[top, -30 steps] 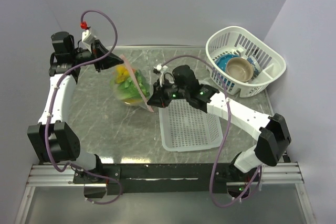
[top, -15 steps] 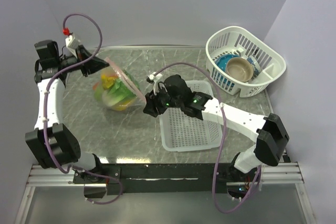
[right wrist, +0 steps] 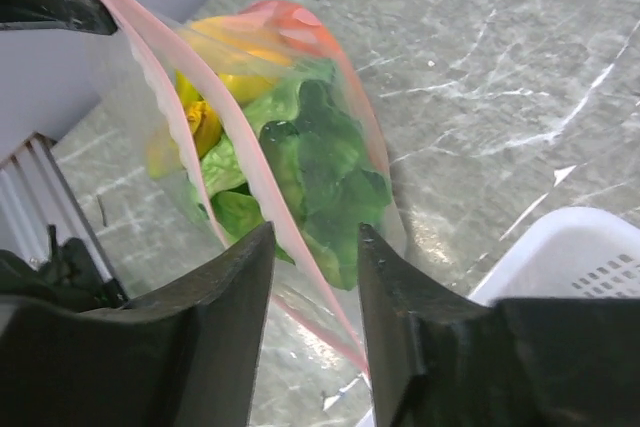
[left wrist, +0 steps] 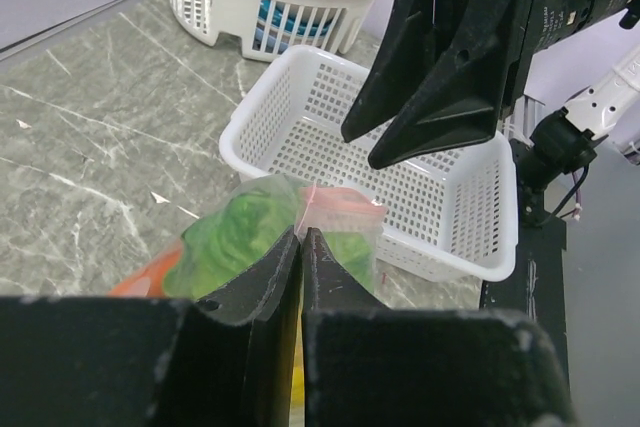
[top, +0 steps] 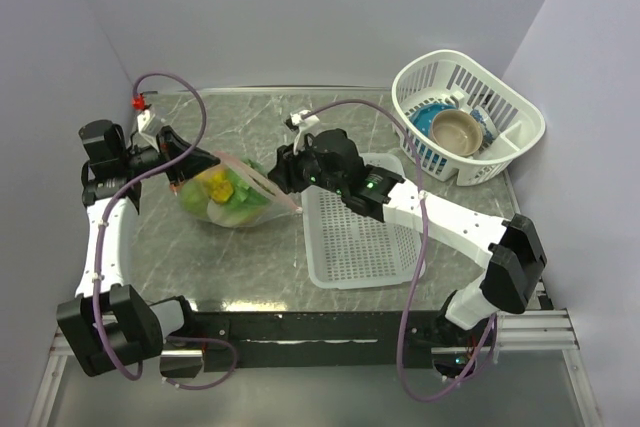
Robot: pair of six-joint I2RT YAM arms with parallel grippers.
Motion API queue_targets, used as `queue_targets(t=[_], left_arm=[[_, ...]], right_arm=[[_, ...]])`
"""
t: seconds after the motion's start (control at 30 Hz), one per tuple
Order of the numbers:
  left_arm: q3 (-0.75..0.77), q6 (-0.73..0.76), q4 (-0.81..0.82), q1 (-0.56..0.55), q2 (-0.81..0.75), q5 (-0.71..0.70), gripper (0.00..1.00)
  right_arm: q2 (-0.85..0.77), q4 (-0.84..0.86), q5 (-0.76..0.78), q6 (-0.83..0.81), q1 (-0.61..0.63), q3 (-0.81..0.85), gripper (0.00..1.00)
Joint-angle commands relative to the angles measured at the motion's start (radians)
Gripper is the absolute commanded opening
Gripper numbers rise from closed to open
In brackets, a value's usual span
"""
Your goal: Open the zip-top bag and remove the fake food
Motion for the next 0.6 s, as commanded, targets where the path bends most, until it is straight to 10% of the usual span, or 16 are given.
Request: queue_targets(t=[0.0, 0.4, 0.47, 0.57], left_arm=[[0.024, 0.035, -0.002, -0.001, 0.000, 0.209, 0.11], [0.075, 0.179, -0.218, -0.001, -0.017, 0.209, 0.16], [0.069, 0.173, -0.232, -0.002, -0.034, 0.211, 0.31], [0.052, 0.147, -0.221, -0.002, -0.081, 0.209, 0.82]], right_arm=[[-0.056, 0.054, -0.019, 0.057, 0.011, -0.029, 0.43], [0.018, 0.149, -0.068, 0.191, 0.046, -0.072, 0.37], [0.041, 0.152, -0.099, 0.205, 0.051, -0.058, 0.36], [0.064, 0.152, -0.110, 0.219, 0.071, -0.038, 0.35]])
